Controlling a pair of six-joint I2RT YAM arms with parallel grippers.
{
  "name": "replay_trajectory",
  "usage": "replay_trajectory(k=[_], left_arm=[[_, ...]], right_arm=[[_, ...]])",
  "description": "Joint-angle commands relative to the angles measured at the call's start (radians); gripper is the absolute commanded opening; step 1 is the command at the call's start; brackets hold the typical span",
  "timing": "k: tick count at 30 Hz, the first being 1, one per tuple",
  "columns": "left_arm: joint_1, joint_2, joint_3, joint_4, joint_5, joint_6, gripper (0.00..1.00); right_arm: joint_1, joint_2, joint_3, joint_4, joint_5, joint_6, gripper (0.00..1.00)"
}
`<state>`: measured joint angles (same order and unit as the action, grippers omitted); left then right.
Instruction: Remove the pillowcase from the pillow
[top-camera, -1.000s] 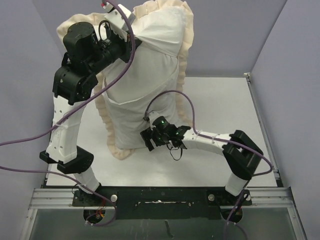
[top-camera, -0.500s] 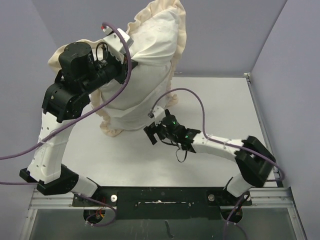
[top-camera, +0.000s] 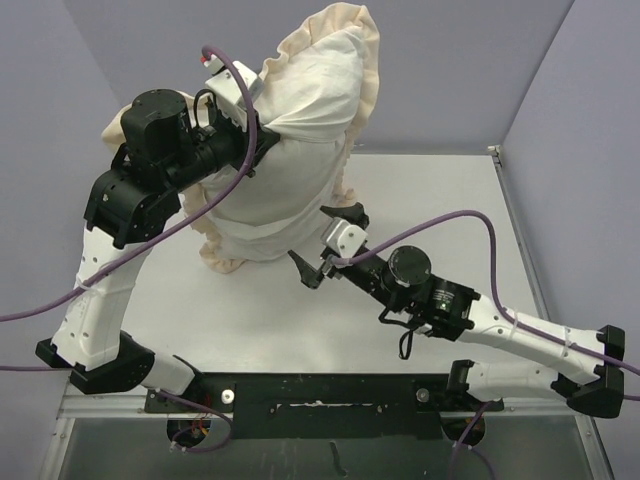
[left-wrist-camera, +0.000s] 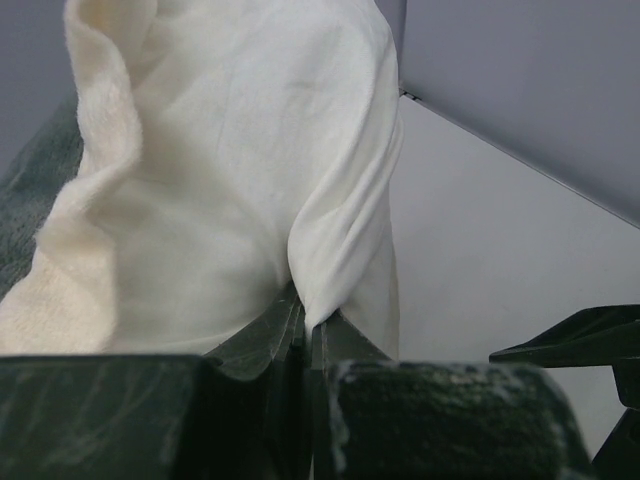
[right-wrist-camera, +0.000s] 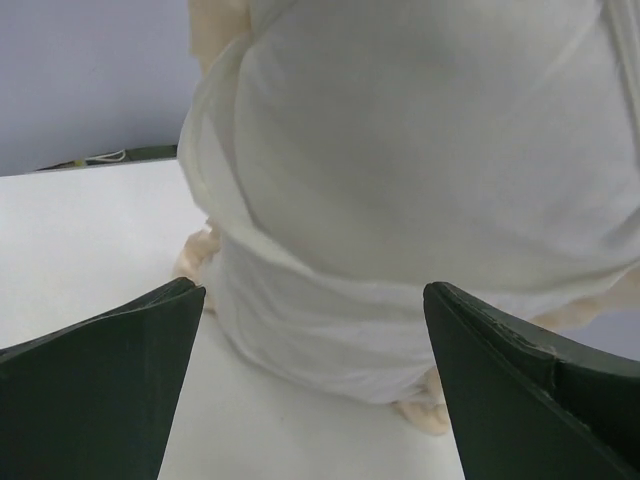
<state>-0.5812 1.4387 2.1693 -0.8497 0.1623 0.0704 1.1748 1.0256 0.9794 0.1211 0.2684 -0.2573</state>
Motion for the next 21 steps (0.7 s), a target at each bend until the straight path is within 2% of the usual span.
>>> replay_trajectory(k=[1,5,7,14,21], left_arm=[[0.000,0.023,0.048,-0.015,-0.008,-0.039,0.00],[0.000,0.019,0.040,-0.019,-0.012,-0.038,0.00],[0.000,0.014,0.033,-0.016,-0.013,-0.037,0.00],[0.000,0.015,0.018,-0.012,-0.003,-0.035,0.00],[0.002,0.020,0.006,-0.022,0.002,-0.047,0.00]], right_arm=[[-0.031,0.112,0.178,0.029,-0.035,-0.198,0.99],[-0.158,0.210,0.319,-0.023,-0.213,-0.129,0.99],[-0.171,0.246,0.344,0.008,-0.241,-0.164,0.99],[-0.171,0.342,0.403,0.071,-0.280,-0.324,0.99],[-0.137,0.324,0.390,0.134,-0.226,-0.462,0.98]])
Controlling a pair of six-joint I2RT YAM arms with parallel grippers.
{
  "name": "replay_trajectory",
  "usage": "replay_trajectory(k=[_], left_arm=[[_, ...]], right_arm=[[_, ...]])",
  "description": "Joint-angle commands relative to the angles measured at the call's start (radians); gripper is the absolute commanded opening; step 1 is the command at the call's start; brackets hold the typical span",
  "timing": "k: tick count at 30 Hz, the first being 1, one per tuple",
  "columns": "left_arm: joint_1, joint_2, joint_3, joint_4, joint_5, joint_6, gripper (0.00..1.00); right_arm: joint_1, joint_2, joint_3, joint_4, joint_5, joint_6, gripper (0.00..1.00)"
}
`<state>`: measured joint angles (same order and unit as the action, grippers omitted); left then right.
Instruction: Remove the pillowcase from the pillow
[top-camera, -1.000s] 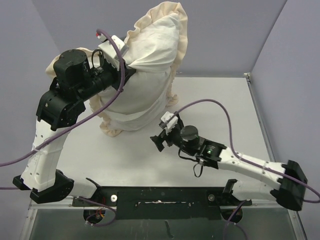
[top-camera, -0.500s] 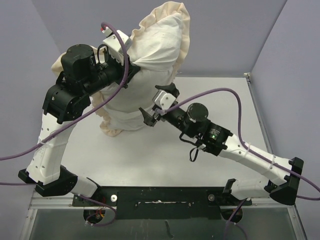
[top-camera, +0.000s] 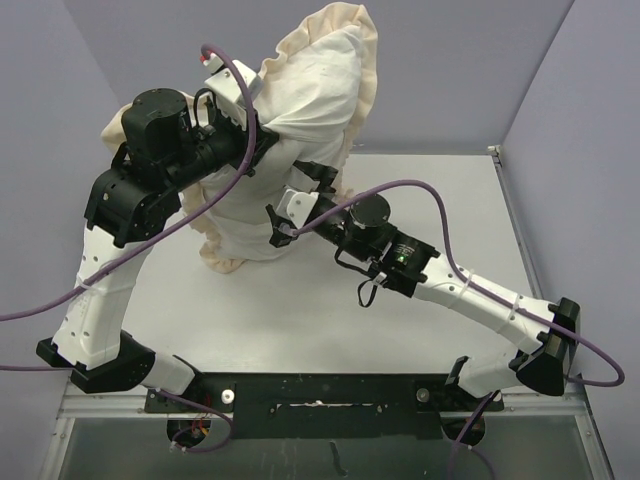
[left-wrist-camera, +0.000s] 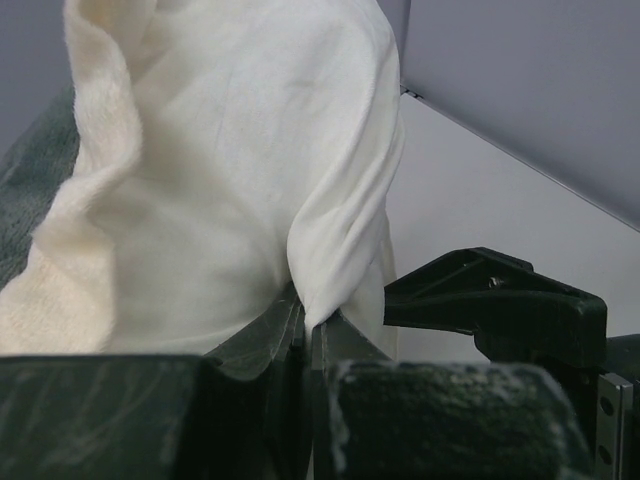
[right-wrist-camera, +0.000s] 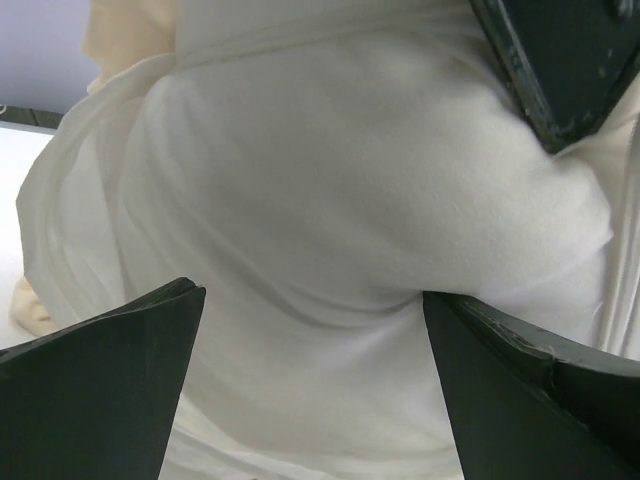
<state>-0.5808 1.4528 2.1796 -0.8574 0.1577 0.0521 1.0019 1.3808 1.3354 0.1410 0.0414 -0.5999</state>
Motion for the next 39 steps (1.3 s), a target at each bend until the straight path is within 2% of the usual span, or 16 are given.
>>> replay_trajectory(k=[1,10,16,20,22,25,26,27,29,30,35,39], left_arm=[[0.002,0.005,-0.009,-0.012,0.005,-0.031,0.00],[0.001,0.007,0.002,-0.032,-0.015,-0.021,0.00],[0.000,0.014,0.055,-0.088,0.020,-0.024,0.00],[0.002,0.048,0.157,-0.200,0.074,-0.015,0.00],[0.001,0.049,0.185,-0.229,0.085,-0.005,0.00],[0.001,0.022,0.175,-0.227,0.092,0.007,0.00],[0.002,0.015,0.176,-0.227,0.089,0.013,0.00],[0.001,0.012,0.179,-0.228,0.086,0.023,0.00],[0.002,0.004,0.184,-0.228,0.064,0.042,0.00],[0.002,-0.002,0.183,-0.223,0.049,0.056,0.00],[0.004,-0.048,0.163,-0.162,-0.032,0.143,0.00],[0.003,-0.080,0.173,-0.100,-0.135,0.232,0.00]], right_arm=[[0.041,-0.034,0.030,0.119,0.010,-0.134,0.98],[0.073,0.038,0.083,0.174,0.046,-0.207,0.98],[0.071,0.202,0.154,0.307,0.103,-0.263,0.98],[0.062,0.339,0.187,0.425,0.167,-0.324,1.00],[0.060,0.392,0.199,0.507,0.206,-0.361,0.92],[0.060,0.422,0.226,0.495,0.189,-0.366,0.67],[0.060,0.424,0.232,0.484,0.187,-0.356,0.56],[0.062,0.424,0.238,0.475,0.191,-0.342,0.38],[0.063,0.420,0.238,0.469,0.217,-0.318,0.09],[0.063,0.414,0.229,0.470,0.231,-0.312,0.01],[0.055,0.367,0.153,0.407,0.303,-0.257,0.00],[0.014,0.321,0.112,0.276,0.336,-0.108,0.00]])
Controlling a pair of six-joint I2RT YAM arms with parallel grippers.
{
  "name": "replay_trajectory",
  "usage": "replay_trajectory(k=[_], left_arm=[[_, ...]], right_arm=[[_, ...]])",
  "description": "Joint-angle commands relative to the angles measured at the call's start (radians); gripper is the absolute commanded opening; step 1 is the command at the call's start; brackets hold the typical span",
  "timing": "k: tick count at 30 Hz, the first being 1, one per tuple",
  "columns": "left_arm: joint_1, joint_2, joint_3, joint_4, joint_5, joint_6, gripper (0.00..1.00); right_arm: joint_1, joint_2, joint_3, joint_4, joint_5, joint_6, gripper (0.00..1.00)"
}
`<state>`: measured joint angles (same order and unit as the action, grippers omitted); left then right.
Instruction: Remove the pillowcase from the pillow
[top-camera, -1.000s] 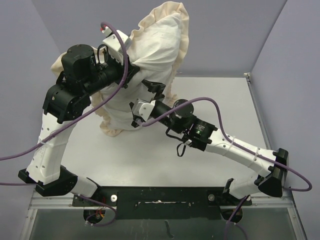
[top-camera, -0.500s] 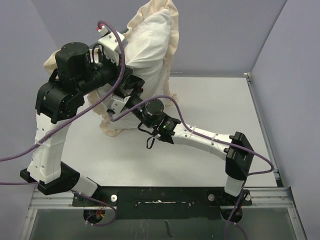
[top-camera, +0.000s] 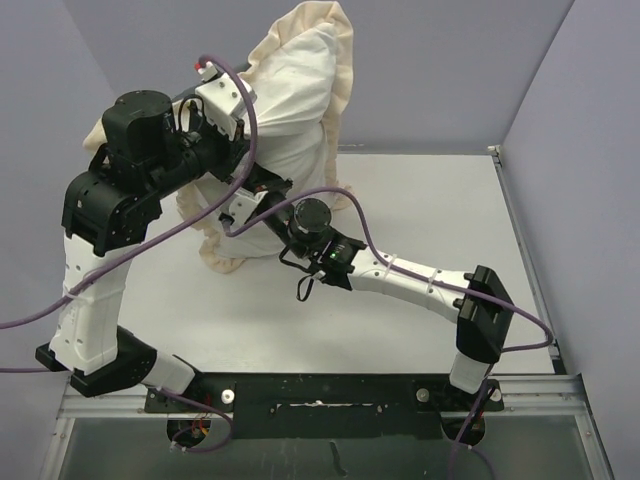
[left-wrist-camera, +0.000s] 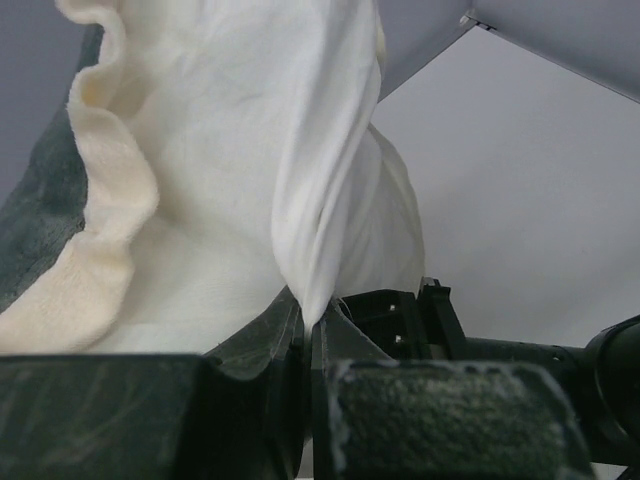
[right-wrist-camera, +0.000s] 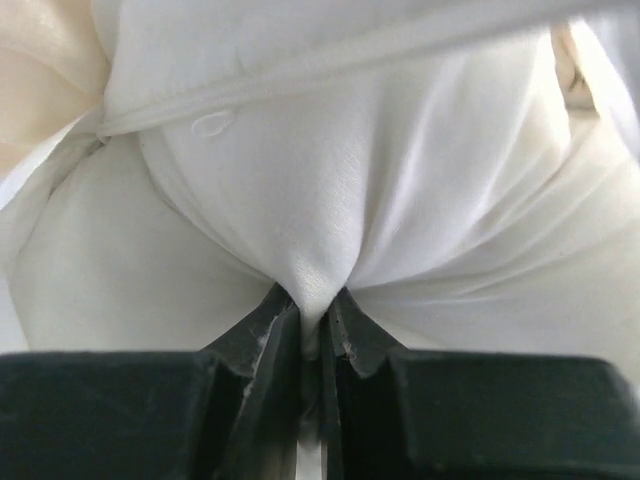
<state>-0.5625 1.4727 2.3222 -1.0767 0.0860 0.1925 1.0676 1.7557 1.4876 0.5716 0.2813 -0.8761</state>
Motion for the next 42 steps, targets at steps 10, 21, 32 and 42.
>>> replay_trajectory(k=[10,21,32,42], left_arm=[[-0.016,-0.208,-0.019,0.287,-0.258,0.303,0.00],[-0.013,-0.308,-0.403,0.797,-0.520,0.599,0.00],[0.022,-0.167,-0.240,0.491,-0.503,0.252,0.00],[0.320,0.004,-0.171,-0.068,0.285,-0.226,0.00]], right_arm=[[-0.153,-0.081,-0.122,-0.320,0.162,0.355,0.00],[-0.155,-0.300,-0.320,-0.376,0.226,0.504,0.00],[-0.149,-0.572,-0.539,-0.460,0.197,0.647,0.00],[-0.163,-0.748,-0.517,-0.626,-0.080,0.680,0.05]])
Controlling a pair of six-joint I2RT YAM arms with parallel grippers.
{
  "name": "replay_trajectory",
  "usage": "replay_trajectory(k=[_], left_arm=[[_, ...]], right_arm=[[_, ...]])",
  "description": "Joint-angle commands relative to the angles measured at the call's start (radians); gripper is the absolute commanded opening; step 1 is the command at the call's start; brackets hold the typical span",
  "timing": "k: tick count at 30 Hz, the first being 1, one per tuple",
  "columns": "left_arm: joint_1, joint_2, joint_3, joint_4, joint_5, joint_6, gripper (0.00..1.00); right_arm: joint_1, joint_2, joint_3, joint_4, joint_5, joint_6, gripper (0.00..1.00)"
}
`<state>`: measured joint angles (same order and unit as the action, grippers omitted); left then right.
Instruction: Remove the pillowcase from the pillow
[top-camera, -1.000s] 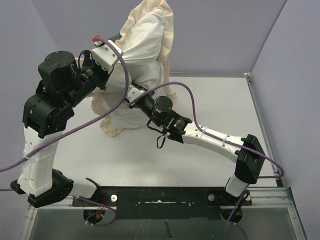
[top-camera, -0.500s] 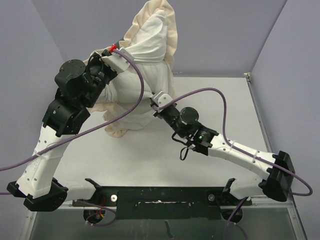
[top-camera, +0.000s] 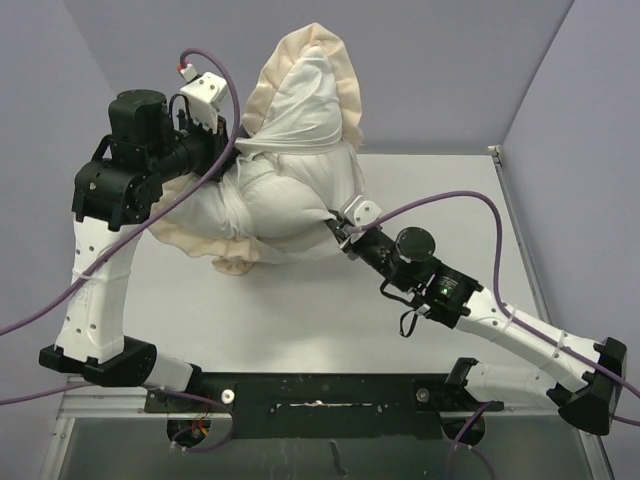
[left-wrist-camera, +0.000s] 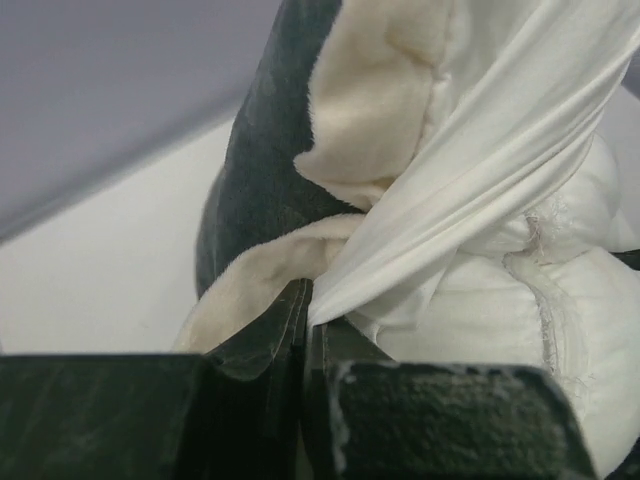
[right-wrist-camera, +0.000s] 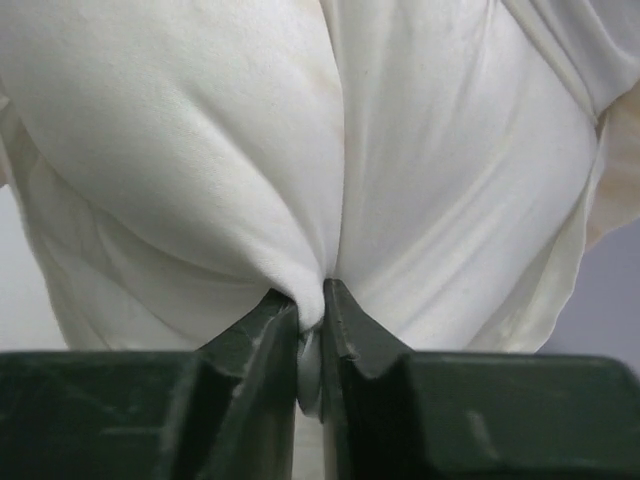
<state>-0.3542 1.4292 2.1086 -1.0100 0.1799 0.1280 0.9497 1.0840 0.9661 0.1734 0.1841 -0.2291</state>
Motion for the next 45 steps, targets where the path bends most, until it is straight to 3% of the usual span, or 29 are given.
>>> replay_trajectory(k=[1,2,3,5,11,16,25,34,45], left_arm=[[0.115,0.058,0.044,-0.137,0.220,-0.170,0.00],[0.115,0.068,0.042,-0.131,0.239,-0.181,0.00],[0.115,0.071,0.041,-0.122,0.258,-0.196,0.00],[0.114,0.082,0.045,-0.107,0.302,-0.223,0.00],[0.109,0.120,0.071,-0.089,0.347,-0.286,0.00],[0.085,0.126,0.073,-0.091,0.378,-0.298,0.00],[0.051,0.103,0.050,-0.087,0.377,-0.284,0.00],[0.052,0.068,-0.015,-0.071,0.366,-0.262,0.00],[0.051,0.075,0.032,-0.072,0.372,-0.277,0.00]], right_arm=[[-0.046,-0.086,0.026,-0.257,-0.025,0.027,0.20],[-0.046,-0.090,0.049,-0.288,-0.072,0.013,0.39],[-0.046,-0.094,0.092,-0.319,-0.125,-0.006,0.52],[-0.046,-0.087,0.173,-0.388,-0.214,-0.051,0.70],[-0.003,0.027,0.461,-0.595,-0.403,-0.196,0.99],[0.113,0.190,0.655,-0.701,-0.337,-0.356,0.98],[0.115,0.394,0.921,-0.824,-0.357,-0.484,0.98],[0.181,0.442,1.024,-0.884,-0.284,-0.573,0.98],[0.214,0.488,0.998,-0.890,-0.232,-0.585,0.98]])
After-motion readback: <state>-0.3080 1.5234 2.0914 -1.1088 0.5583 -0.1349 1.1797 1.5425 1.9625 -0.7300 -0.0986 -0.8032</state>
